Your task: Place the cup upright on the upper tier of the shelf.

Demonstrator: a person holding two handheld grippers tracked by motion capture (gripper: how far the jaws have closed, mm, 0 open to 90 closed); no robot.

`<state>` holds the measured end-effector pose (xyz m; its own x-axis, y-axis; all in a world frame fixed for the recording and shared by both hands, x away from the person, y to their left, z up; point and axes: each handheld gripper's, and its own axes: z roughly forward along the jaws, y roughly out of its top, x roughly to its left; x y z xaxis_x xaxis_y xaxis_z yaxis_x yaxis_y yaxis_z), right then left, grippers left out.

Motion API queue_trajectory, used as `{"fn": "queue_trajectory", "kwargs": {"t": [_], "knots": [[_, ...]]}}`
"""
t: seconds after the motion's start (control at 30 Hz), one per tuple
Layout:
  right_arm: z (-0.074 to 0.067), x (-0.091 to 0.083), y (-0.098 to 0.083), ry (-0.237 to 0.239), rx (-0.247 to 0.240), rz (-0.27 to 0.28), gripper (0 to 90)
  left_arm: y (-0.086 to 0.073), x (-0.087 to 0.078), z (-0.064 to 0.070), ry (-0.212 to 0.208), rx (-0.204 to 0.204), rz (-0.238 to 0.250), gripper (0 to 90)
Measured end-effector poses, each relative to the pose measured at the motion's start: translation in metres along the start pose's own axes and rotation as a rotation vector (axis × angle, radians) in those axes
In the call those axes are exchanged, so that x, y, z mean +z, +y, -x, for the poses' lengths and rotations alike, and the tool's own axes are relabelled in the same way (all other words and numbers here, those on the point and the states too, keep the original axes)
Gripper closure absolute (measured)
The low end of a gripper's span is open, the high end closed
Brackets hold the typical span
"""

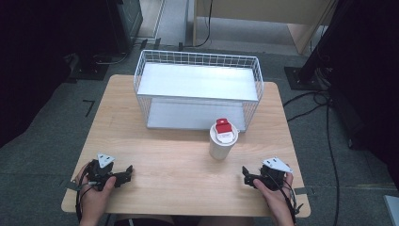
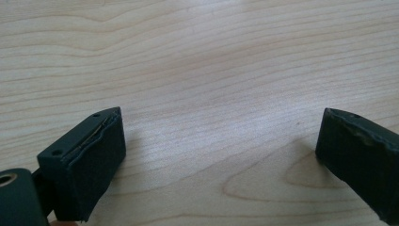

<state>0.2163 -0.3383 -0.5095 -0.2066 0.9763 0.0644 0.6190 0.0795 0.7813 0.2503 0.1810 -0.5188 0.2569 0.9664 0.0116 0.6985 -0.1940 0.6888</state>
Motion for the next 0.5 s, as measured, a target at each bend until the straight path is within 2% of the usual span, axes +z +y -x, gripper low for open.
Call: {"fn": "queue_trajectory", "kwargs": {"t": [0.07,0.3,0.5], "knots": [[-0.004,0.000,0.002,0.011,0.011,0.011,0.0,0.000,0.000,0.000,0.000,0.001,0.000,2.6],[-0.017,0.007,0.008,0.035,-0.013,0.019,0.0,0.000,0.000,0.000,0.000,0.001,0.000,2.6],[-0.032,0.013,0.015,0.076,-0.018,0.024,0.0,0.000,0.000,0.000,0.000,0.001,-0.001,2.6]]}}
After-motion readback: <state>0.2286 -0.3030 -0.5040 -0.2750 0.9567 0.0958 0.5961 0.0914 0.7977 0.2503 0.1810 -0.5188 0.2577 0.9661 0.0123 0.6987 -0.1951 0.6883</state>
